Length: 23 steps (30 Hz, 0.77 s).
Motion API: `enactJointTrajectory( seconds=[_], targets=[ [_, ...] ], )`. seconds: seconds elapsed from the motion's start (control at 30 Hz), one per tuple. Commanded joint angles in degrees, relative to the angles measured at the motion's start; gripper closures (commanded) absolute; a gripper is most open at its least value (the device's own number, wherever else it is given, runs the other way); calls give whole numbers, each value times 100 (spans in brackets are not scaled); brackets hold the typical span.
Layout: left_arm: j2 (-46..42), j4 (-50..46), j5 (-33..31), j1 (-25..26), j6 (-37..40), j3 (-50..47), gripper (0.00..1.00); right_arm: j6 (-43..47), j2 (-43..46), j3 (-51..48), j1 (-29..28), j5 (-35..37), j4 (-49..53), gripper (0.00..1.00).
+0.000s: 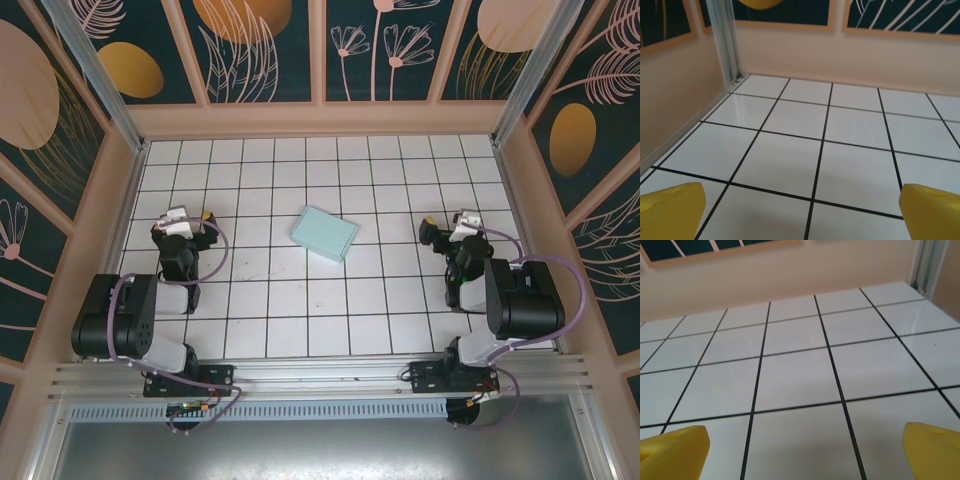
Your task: Fold the paper box
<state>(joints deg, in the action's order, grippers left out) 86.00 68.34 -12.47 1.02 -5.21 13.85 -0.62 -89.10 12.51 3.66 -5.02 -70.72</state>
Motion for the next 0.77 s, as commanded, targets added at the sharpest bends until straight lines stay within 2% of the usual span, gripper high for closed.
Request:
enactJointTrajectory(
  seconds=[0.0, 0.23, 0.3, 0.37, 0.67, 0.73],
  targets=[
    [84, 650, -185, -40, -141, -150, 1, -113, -11, 12, 3, 18, -443, 1],
    [90, 666, -177, -40, -133, -154, 1, -98, -10, 14, -29, 64, -434, 1],
    [88, 583, 27, -40, -56, -102, 1, -96, -11, 15, -49, 112, -425, 1],
    [100, 405, 499, -40, 111, -14, 1, -83, -8, 14, -59, 137, -419, 1],
    [105, 391, 526, -40, 112, -6, 1, -63, -10, 17, -80, 166, -425, 1],
    [94, 417, 528, -40, 124, -22, 1, -69, 1, -121, -109, 265, -681, 1]
  ],
)
